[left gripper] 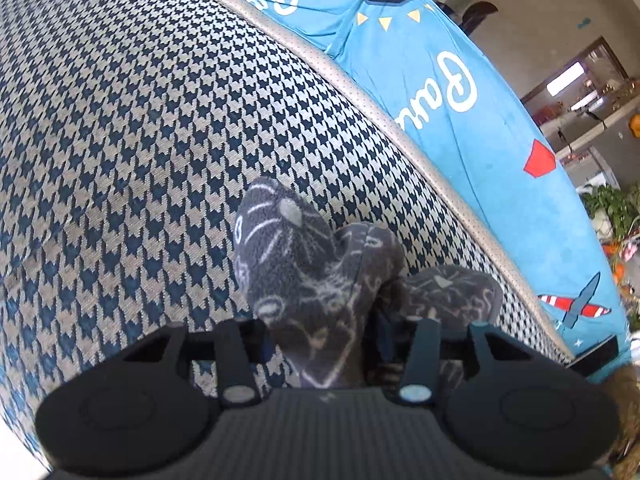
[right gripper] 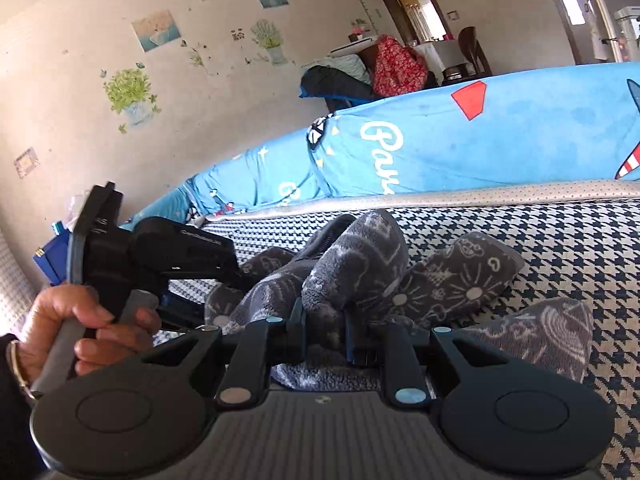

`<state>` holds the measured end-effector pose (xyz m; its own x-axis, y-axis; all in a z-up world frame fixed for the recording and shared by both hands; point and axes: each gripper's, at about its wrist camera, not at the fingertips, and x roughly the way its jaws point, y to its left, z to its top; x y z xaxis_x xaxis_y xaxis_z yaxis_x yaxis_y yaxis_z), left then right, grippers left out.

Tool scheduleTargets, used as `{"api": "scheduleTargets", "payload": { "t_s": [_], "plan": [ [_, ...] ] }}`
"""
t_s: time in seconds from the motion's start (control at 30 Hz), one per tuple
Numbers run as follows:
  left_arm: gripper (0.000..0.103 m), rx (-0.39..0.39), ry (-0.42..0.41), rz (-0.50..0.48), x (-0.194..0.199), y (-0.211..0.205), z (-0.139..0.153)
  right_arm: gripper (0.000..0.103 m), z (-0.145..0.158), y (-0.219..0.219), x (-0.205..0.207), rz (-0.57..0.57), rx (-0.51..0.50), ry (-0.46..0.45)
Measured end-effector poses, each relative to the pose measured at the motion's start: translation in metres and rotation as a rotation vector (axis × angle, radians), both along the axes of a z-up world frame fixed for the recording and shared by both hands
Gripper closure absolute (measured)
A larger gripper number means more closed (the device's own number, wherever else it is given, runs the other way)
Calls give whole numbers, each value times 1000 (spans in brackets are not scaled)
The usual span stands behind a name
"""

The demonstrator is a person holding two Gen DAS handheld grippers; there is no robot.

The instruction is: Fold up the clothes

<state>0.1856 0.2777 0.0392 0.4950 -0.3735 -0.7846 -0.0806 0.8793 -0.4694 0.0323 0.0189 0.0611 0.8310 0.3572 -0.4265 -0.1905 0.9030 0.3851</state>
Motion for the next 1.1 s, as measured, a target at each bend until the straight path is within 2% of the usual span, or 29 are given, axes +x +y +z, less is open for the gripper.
{"api": "scheduleTargets", "payload": {
  "t_s": [0.03, 0.07, 0.13, 0.2, 0.27, 0.4, 0.47, 0.53, 0.63, 0.77, 0.9, 0.97, 1.1],
  "plan": [
    [27, 38, -27, 3, -3, 0, 3, 85, -3, 0, 2, -25, -8, 13],
    [14, 74, -62, 11, -7, 1, 8, 85, -5, -3, 5, -51, -3, 24],
    [7, 151, -135, 20, -13, 3, 20, 85, -9, -9, 10, -102, 8, 47],
    [7, 206, -189, 56, -17, 9, 30, 85, -12, -14, 14, -153, 10, 65],
    [7, 193, -214, 71, -17, 16, 35, 85, -14, -17, 15, -167, 24, 67],
    [7, 74, -228, 43, -17, 24, 40, 85, -10, -10, 9, -95, 48, 26],
    [6, 29, -253, -1, -23, 20, 44, 85, -6, 0, 5, -28, 21, -6],
    [4, -4, -276, -53, -28, 16, 50, 85, -2, 13, -1, 44, -5, -30],
    [1, -21, -264, -129, -28, 5, 50, 85, 0, 30, -9, 144, -44, -51],
    [1, 61, -205, -165, -41, -15, 23, 85, 0, 48, -21, 244, -112, -66],
    [1, 202, -165, -167, -43, -26, 4, 85, -1, 56, -30, 313, -157, -73],
    [6, 251, -136, -148, -41, -25, -5, 85, -1, 55, -33, 318, -162, -73],
    [7, 266, -53, -89, -29, -13, -18, 81, 4, 41, -35, 314, -132, -76]
  ]
}}
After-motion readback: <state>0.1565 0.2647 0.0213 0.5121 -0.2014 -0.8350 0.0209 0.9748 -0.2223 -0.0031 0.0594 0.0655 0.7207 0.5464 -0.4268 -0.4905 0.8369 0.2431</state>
